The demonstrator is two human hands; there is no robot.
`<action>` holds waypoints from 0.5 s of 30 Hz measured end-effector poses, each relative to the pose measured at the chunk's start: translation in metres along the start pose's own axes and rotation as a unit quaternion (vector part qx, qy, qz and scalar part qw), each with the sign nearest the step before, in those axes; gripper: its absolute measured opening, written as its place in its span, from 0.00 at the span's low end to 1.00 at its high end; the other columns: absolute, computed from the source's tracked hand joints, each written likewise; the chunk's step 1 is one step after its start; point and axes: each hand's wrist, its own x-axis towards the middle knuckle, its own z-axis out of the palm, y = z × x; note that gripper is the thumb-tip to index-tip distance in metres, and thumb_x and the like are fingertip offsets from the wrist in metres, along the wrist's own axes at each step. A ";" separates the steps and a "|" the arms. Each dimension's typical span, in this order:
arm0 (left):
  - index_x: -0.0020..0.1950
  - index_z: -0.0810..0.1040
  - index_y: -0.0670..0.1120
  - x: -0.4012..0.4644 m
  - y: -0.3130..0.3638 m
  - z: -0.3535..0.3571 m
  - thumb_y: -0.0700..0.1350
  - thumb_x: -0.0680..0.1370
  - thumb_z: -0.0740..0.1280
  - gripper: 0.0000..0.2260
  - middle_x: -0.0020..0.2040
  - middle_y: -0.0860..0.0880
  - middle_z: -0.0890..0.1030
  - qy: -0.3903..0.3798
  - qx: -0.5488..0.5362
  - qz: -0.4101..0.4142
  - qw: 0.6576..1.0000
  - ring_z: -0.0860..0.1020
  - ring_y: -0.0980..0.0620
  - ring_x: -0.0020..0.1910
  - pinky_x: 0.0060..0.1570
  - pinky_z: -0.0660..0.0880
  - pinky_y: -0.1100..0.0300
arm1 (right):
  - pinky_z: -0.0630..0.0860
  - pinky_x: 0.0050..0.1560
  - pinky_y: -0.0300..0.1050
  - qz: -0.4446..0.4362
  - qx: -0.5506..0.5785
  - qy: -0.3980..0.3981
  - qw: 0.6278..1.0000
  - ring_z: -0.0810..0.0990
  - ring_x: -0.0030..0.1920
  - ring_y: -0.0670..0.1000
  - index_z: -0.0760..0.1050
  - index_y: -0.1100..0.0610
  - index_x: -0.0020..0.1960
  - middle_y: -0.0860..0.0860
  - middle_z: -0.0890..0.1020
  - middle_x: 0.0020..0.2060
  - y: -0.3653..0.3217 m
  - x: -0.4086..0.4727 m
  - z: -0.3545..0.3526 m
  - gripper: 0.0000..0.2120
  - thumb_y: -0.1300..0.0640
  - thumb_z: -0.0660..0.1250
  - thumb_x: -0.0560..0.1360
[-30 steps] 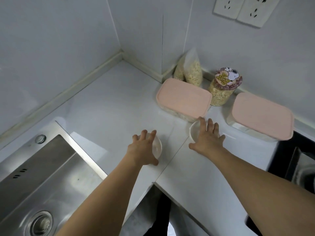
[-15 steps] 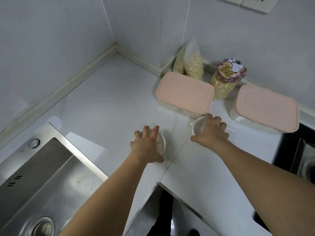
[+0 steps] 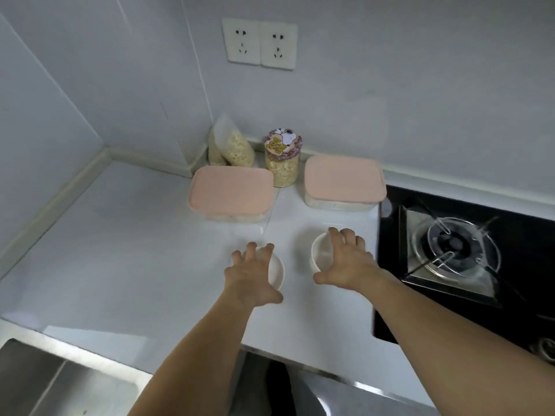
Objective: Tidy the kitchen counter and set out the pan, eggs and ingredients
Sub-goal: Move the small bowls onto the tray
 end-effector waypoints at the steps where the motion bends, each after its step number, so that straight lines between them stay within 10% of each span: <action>1: 0.76 0.48 0.58 -0.001 0.013 -0.001 0.61 0.61 0.74 0.51 0.72 0.50 0.54 0.001 0.015 0.013 1.000 0.58 0.41 0.68 0.57 0.73 0.48 | 0.68 0.62 0.51 0.002 0.015 -0.001 1.000 0.57 0.68 0.55 0.45 0.49 0.76 0.50 0.56 0.69 0.013 -0.011 -0.004 0.53 0.39 0.72 0.61; 15: 0.77 0.43 0.61 -0.079 0.279 0.002 0.60 0.61 0.73 0.53 0.74 0.50 0.52 0.051 0.092 0.247 0.963 0.57 0.42 0.68 0.56 0.73 0.49 | 0.67 0.65 0.56 0.136 0.074 0.130 0.979 0.56 0.70 0.58 0.46 0.50 0.75 0.51 0.55 0.70 0.229 -0.207 -0.054 0.53 0.41 0.74 0.61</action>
